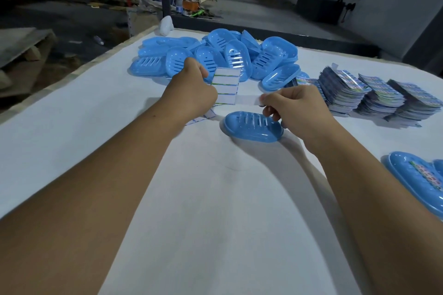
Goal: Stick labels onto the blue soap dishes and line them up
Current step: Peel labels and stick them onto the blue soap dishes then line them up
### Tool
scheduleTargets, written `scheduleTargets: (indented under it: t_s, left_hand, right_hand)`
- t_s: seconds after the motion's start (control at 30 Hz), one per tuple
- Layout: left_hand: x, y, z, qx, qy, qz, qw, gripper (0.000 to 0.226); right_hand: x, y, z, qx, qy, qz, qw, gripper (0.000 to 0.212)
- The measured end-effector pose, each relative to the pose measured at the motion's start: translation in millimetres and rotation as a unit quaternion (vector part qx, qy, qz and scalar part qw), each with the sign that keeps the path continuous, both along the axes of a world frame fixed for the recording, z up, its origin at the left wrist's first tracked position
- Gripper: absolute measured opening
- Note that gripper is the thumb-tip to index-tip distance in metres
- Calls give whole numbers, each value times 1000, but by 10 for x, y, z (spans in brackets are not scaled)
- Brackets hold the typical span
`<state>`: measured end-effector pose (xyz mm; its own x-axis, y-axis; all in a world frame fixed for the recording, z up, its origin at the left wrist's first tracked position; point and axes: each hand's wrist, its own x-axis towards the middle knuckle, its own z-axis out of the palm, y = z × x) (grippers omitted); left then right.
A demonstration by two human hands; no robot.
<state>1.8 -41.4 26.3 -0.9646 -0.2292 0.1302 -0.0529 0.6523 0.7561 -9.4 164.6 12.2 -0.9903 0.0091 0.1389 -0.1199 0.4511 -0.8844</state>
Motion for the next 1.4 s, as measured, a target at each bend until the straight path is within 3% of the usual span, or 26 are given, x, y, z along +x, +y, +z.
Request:
scheduleTargets:
  t_s: [0.23, 0.33, 0.43, 0.67, 0.83, 0.9, 1.0, 1.1, 1.23, 1.4]
  left_hand:
    - [20, -11, 41, -25, -29, -7, 999, 30]
    - [23, -41, 54, -59, -43, -4, 997, 40]
    - [28, -89, 79, -113, -73, 0, 991, 55]
    - [19, -208, 43, -291, -118, 34, 949, 62]
    - [14, -247, 31, -361, -74, 73, 927, 22]
    - [-10, -192, 39, -305, -17, 65, 950, 19]
    - [2, -9, 70, -108, 54, 2, 993, 16]
    - [79, 188, 61, 40, 37, -68, 996, 17]
    - [108, 278, 17, 115, 24, -95, 989, 11]
    - [78, 283, 0, 149, 20, -90, 985, 14]
  right_hand:
    - [27, -29, 18, -32, -18, 7, 999, 24]
    - [28, -11, 36, -50, -28, -10, 998, 26]
    - [25, 7, 55, -56, -33, -30, 997, 28]
    - [46, -13, 60, -42, -17, -25, 999, 26]
    - [46, -33, 46, -32, -6, -25, 999, 27]
    - [48, -51, 44, -22, 5, -38, 999, 23]
    - [75, -81, 52, 8, 58, -42, 997, 17]
    - [96, -122, 43, 40, 115, -31, 992, 17]
    - [105, -140, 54, 29, 136, -15, 990, 28]
    - [106, -136, 57, 11, 146, -13, 989, 21]
